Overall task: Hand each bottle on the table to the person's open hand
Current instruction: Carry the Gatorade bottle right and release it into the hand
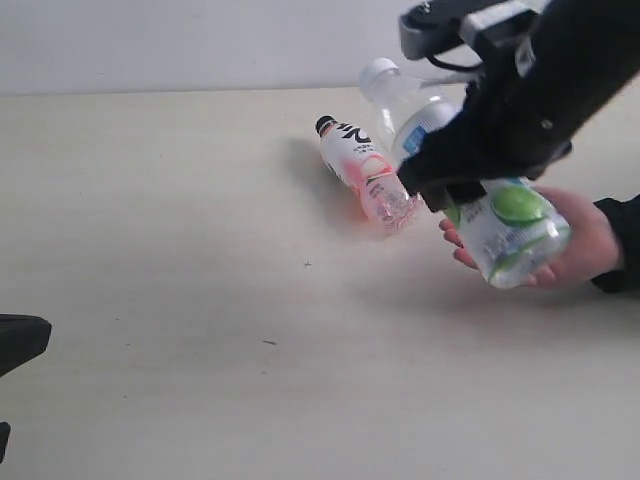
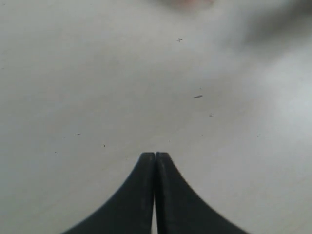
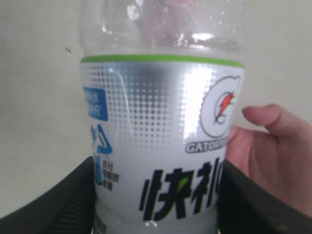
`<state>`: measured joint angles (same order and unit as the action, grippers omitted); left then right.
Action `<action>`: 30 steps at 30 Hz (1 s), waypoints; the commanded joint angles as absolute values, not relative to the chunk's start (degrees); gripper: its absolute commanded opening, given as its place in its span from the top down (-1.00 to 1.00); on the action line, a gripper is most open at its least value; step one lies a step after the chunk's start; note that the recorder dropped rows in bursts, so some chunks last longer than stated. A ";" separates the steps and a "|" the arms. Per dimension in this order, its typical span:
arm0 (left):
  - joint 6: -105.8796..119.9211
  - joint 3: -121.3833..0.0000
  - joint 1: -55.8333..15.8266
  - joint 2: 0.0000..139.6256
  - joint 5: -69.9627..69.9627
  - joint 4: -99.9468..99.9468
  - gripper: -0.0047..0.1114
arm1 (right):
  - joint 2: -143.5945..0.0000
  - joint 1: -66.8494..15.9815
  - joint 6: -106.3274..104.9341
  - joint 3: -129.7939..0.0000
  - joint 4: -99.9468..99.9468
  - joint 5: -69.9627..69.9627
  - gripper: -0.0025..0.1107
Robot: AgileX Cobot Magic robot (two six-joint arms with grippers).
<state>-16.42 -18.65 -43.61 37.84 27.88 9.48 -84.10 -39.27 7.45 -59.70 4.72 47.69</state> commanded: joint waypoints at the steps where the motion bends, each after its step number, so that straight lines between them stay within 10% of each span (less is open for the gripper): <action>1: -16.74 -18.45 -43.92 37.34 27.72 9.87 0.88 | -76.19 -39.21 21.42 -47.45 14.86 39.70 0.96; 16: -16.61 -18.45 -43.92 37.34 27.72 9.87 0.88 | -85.99 -37.96 28.62 -45.61 22.87 44.38 0.91; 22: -16.71 -18.45 -43.92 37.34 27.72 9.87 0.88 | -85.99 -37.96 28.51 -45.61 23.00 43.84 -0.27; 30: -16.71 -18.45 -43.92 37.34 27.72 9.87 0.88 | -85.99 -37.96 28.51 -45.84 23.41 42.05 -0.58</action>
